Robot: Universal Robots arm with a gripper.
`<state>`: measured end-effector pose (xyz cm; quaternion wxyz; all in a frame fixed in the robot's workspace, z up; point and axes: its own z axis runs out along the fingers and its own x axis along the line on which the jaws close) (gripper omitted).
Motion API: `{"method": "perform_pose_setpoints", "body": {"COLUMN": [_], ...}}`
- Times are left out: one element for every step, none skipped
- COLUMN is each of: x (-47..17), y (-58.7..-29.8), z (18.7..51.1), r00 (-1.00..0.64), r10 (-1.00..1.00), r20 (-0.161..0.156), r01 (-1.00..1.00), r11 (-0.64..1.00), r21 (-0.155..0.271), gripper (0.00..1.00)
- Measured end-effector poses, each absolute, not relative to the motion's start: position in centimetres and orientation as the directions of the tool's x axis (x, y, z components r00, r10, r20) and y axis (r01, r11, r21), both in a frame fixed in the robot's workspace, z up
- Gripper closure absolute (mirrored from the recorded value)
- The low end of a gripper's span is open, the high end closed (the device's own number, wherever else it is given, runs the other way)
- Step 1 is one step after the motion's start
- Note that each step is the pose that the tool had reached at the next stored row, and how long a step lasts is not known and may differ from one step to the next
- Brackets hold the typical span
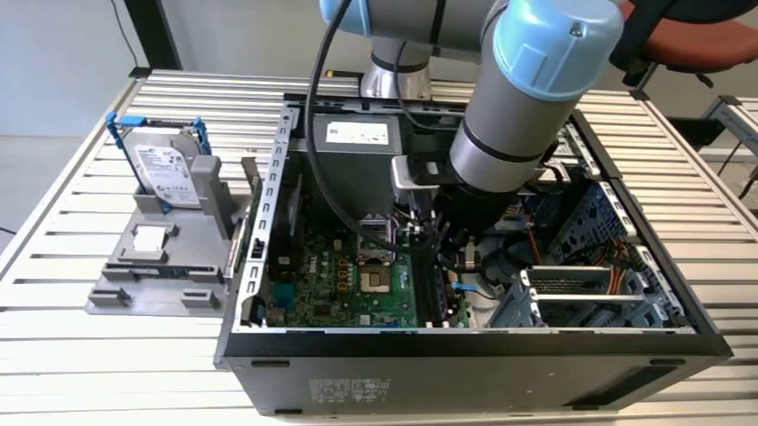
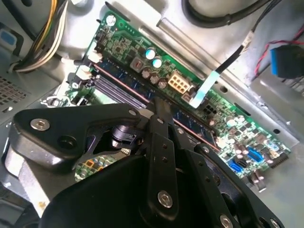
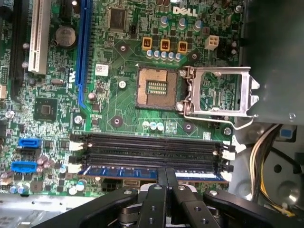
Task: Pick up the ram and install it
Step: 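Press down the ram until it locks into place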
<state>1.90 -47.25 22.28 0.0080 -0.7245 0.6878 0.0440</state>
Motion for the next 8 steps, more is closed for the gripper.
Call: {"method": "perform_pose_setpoints", "body": {"x": [1.8,1.7,1.6,1.5,1.5,1.5,1.5,1.5], "y": [-47.3,-47.3,-47.3,-47.2,-47.2,-47.2,-47.2,-47.2], "z": [22.1,22.0,21.8,21.8,22.2,22.5,23.0,23.5], "r00": [0.049,0.047,0.045,0.045,0.045,0.045,0.045,0.045], "r10": [-0.996,-0.996,-0.996,-0.996,-0.996,-0.996,-0.996,-0.996], "r20": [-0.074,-0.073,-0.074,-0.073,-0.075,-0.078,-0.077,-0.076], "r01": [-0.997,-0.997,-0.998,-0.998,-0.998,-0.998,-0.998,-0.998], "r11": [-0.053,-0.051,-0.049,-0.049,-0.049,-0.049,-0.048,-0.048], "r21": [0.049,0.049,0.049,0.049,0.047,0.047,0.047,0.047], "gripper": [1.00,1.00,1.00,1.00,1.00,1.00,1.00,1.00]}}
